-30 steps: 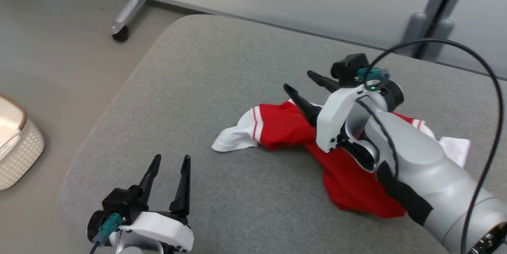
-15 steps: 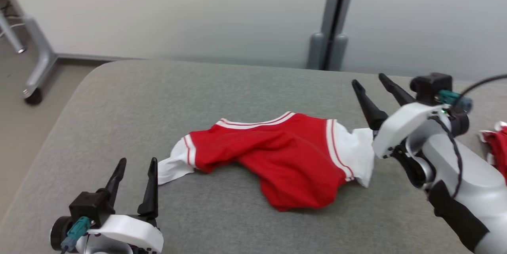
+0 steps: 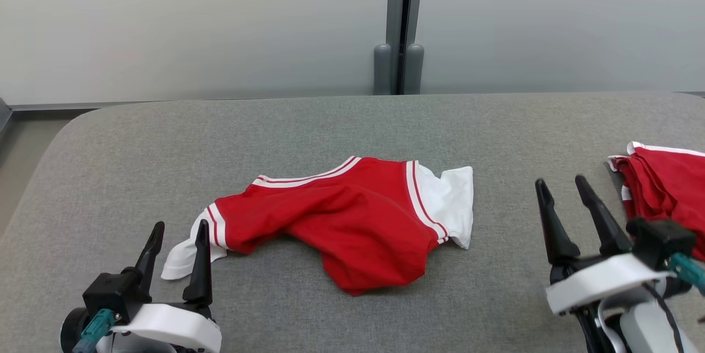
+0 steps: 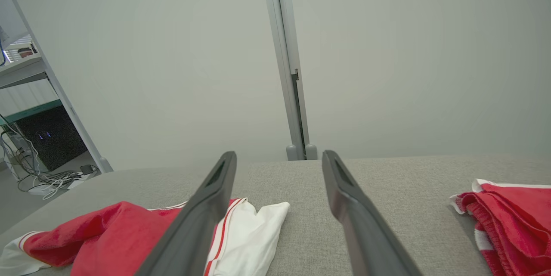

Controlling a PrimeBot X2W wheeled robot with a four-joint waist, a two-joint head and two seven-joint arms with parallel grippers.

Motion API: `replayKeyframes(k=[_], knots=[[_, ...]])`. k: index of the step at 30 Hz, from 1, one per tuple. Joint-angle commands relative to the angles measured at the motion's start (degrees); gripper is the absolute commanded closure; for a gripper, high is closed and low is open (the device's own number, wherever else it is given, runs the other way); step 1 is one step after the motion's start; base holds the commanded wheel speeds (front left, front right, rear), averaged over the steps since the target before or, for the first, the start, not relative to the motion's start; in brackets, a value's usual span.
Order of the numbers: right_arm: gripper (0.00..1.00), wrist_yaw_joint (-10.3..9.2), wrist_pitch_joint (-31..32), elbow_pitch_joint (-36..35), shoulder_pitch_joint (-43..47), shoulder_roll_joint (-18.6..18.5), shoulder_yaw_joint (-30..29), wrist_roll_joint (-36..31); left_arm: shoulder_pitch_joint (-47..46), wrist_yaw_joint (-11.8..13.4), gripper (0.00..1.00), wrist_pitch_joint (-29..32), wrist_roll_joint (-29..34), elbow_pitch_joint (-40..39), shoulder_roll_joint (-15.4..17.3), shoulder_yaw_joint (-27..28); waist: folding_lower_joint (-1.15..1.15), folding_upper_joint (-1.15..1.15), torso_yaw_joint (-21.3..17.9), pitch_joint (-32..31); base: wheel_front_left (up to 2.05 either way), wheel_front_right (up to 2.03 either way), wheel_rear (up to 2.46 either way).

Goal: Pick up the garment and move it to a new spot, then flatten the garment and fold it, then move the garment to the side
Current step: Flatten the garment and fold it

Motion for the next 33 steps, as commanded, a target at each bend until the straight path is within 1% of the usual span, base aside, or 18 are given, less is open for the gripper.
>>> replayKeyframes(k=[1, 5, 12, 14, 17, 19, 22, 27, 31, 33], knots=[[0.00, 0.01, -0.2, -2.1, 2.8, 1.1, -2.0, -2.0, 0.8, 0.2, 0.00, -0.5, -0.4, -0.1, -0.1, 0.0, 0.00, 0.00, -0.3, 0.1, 0.00, 0.00, 0.00], [0.00, 0.01, -0.2, -4.1, 7.0, 3.2, -3.9, -4.8, 1.0, 0.1, 0.00, -0.9, -0.6, 0.3, -0.5, -0.4, 0.00, 0.00, -0.9, 0.4, 0.00, 0.00, 0.00], [0.00, 0.01, -0.2, -5.0, 7.8, 4.3, -4.4, -5.9, 0.2, -1.0, 0.00, -0.3, -0.2, 1.0, -0.3, -1.9, 0.00, 0.00, -2.0, 0.9, 0.00, 0.00, 0.00], [0.00, 0.01, -0.2, -4.9, 7.6, 4.3, -4.5, -5.8, 0.1, -2.5, 0.00, 2.3, -0.4, 1.2, -0.3, -3.9, 0.00, 0.00, -2.2, 1.0, 0.00, 0.00, 0.00], [0.00, 0.01, -0.2, -4.7, 7.2, 4.1, -4.7, -5.9, -0.3, -4.8, 0.00, 8.4, 0.1, 1.2, 0.9, -7.4, 0.00, 0.00, -2.4, 1.1, 0.00, 0.00, 0.00], [0.00, 0.01, -0.2, -4.7, 6.8, 4.0, -5.2, -5.9, -0.7, -6.2, 0.00, 12.5, 0.1, 0.7, 1.1, -9.9, 0.00, 0.00, -2.5, 1.1, 0.00, 0.00, 0.00], [0.00, 0.01, -0.2, -4.6, 6.5, 4.0, -5.9, -5.9, -1.4, -7.6, 0.00, 18.2, -0.8, -0.1, 1.1, -13.0, 0.00, 0.00, -2.8, 1.3, 0.00, 0.00, 0.00], [0.00, 0.01, -0.3, -4.7, 5.3, 4.1, -6.1, -6.0, -4.7, -9.1, 0.00, 27.4, -1.5, 1.8, 1.7, -18.3, 0.00, 0.00, -4.3, 2.8, 0.00, 0.00, 0.00], [0.00, 0.01, -0.3, -4.6, 4.4, 4.1, -6.3, -6.1, -8.3, -9.5, 0.00, 30.6, -0.9, 4.5, 1.7, -20.9, 0.00, 0.00, -5.9, 4.4, 0.00, 0.00, 0.00], [0.00, 0.01, -0.3, -4.6, 4.0, 4.2, -6.3, -6.1, -10.2, -9.6, 0.00, 30.9, -0.8, 6.1, 1.4, -21.9, 0.00, 0.00, -6.7, 5.2, 0.00, 0.00, 0.00]])
